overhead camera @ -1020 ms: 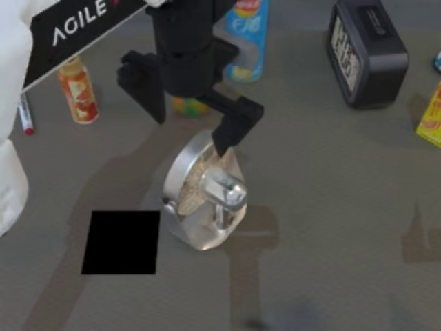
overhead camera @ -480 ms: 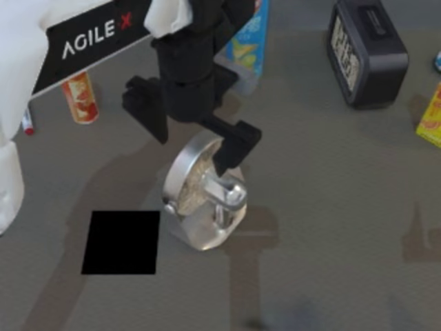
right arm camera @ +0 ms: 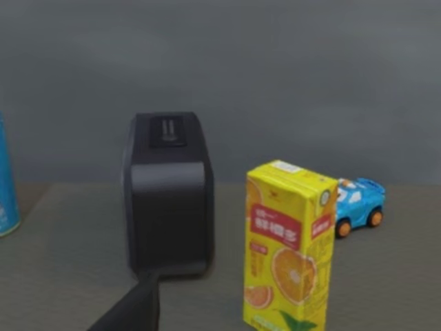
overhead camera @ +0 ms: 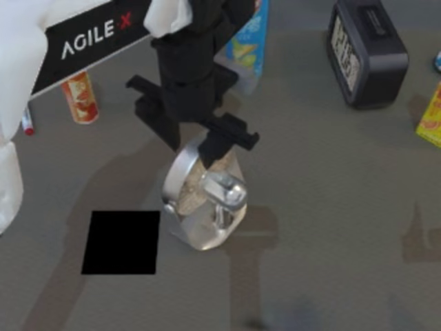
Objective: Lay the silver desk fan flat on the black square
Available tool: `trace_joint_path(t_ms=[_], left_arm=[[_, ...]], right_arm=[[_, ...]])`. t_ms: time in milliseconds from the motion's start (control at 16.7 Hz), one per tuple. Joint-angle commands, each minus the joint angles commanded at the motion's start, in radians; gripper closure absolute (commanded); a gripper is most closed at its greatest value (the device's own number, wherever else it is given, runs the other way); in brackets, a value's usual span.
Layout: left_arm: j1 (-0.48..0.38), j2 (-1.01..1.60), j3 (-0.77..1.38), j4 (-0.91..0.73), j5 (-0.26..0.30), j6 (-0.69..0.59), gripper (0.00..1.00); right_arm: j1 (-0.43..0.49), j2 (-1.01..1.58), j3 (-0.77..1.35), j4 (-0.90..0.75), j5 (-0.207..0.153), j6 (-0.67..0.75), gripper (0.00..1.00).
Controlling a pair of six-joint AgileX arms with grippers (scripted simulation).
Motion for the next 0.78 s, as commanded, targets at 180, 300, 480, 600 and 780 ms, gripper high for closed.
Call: trace_joint_path(t_ms=[180,300,480,600,780], left_arm=[[0.0,0.0,0.0,0.0,0.0,0.0,0.83],[0.0,0.0,0.0,0.0,0.0,0.0,0.98],[0.0,0.0,0.0,0.0,0.0,0.0,1.0],[0.0,0.0,0.0,0.0,0.0,0.0,1.0],[0.0,0.0,0.0,0.0,0.0,0.0,1.0]], right_arm=[[0.0,0.0,0.0,0.0,0.0,0.0,0.0],[0.0,0.0,0.0,0.0,0.0,0.0,0.0],[0.0,0.0,0.0,0.0,0.0,0.0,0.0],[0.0,0.0,0.0,0.0,0.0,0.0,0.0],[0.0,0.0,0.0,0.0,0.0,0.0,0.0]])
